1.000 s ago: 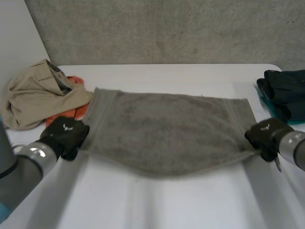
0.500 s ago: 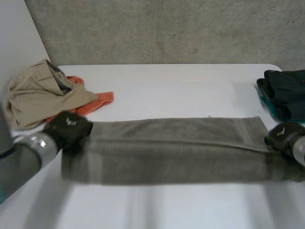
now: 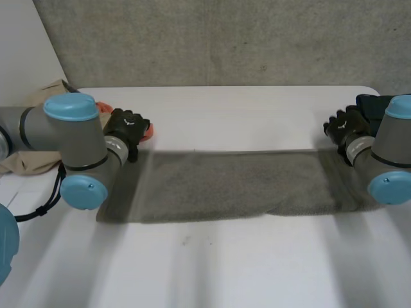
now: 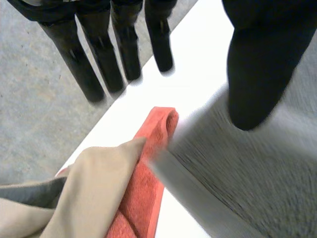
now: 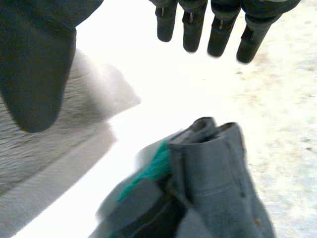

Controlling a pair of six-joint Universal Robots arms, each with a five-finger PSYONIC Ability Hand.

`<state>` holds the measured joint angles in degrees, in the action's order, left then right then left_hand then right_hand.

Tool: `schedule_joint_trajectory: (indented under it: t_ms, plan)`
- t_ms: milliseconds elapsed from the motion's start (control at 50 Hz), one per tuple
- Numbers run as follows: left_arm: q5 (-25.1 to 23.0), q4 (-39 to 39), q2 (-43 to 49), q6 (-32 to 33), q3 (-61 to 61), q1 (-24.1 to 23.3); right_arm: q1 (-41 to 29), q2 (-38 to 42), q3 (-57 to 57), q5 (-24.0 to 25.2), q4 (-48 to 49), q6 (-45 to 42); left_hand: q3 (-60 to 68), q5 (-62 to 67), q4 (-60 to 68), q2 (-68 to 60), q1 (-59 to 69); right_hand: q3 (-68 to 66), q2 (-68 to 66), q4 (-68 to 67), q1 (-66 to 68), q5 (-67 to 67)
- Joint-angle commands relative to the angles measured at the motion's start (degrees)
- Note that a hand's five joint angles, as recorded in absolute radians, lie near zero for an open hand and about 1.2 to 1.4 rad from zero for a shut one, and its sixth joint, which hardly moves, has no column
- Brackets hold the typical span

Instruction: Fold the laundry.

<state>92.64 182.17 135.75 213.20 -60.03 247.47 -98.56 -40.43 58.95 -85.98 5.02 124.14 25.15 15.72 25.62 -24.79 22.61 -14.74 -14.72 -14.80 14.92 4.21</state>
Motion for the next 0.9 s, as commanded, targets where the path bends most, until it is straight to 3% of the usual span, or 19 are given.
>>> schedule_joint_trajectory:
  t_ms: [20, 140, 260, 400, 560, 600, 620, 680, 780, 900]
  plan:
    - [1.3, 1.1, -1.4, 0.0, -1.2, -2.6, 0.3, -3.7, 2.4, -0.8, 4.9, 8.1, -15.2, -15.7, -15.6, 14.8, -12.6, 4.7, 4.7, 4.8, -4.9, -4.2]
    - [1.1, 0.7, -5.9, -0.2, -6.3, -3.7, 1.0, -12.6, 11.2, 0.5, -0.9, 12.9, -15.1, -15.7, -15.6, 14.7, -12.6, 4.7, 4.7, 4.8, -4.9, -4.2]
    - [0.2, 0.8, -12.3, -1.1, -14.6, -3.7, 6.3, -21.1, 23.6, 8.6, -9.5, 14.3, -14.4, -15.0, -14.9, 14.1, -11.9, 0.5, 0.4, 0.5, -0.6, 0.1]
    - [-3.3, 3.4, -18.0, -6.6, -22.3, -3.8, 11.9, -22.1, 31.6, 14.8, -6.8, 14.2, -14.4, -15.0, -14.9, 14.1, -11.9, -8.3, -8.3, -8.2, 8.1, 8.8]
    - [-5.6, 4.4, -19.3, -13.0, -24.4, -3.5, 14.1, -19.0, 33.3, 14.7, -0.5, 13.4, -13.6, -14.2, -14.1, 13.2, -11.0, -14.0, -14.0, -13.9, 13.8, 14.5]
    - [-5.8, 4.4, -19.4, -13.2, -24.5, -3.5, 14.2, -18.0, 32.8, 14.4, -0.1, 13.2, -13.6, -14.2, -14.1, 13.2, -11.0, -29.9, -29.9, -29.8, 29.7, 30.4]
    - [-5.9, 4.4, -19.5, -13.2, -24.6, -3.5, 14.5, -17.5, 32.1, 13.7, -0.1, 13.0, -13.6, -14.2, -14.1, 13.2, -11.0, -64.9, -64.9, -64.8, 64.7, 65.4]
    - [-5.9, 4.3, -20.6, -13.2, -25.2, -3.4, 16.4, -17.7, 31.8, 10.7, 0.4, 12.4, -13.6, -14.2, -14.1, 13.2, -11.0, -65.3, -65.3, -65.2, 65.1, 65.8]
    - [-6.0, 4.5, -23.8, -13.3, -26.9, -3.4, 19.2, -21.2, 31.6, 1.4, 2.9, 7.0, -13.6, -14.2, -14.1, 13.2, -11.0, -65.3, -65.3, -65.2, 65.1, 65.8]
    - [-6.0, 4.5, -27.6, -13.3, -28.7, -3.3, 21.9, -23.5, 32.0, -0.1, 4.6, -4.0, -13.6, -14.2, -14.1, 13.2, -11.0, -65.3, -65.3, -65.2, 65.1, 65.8]
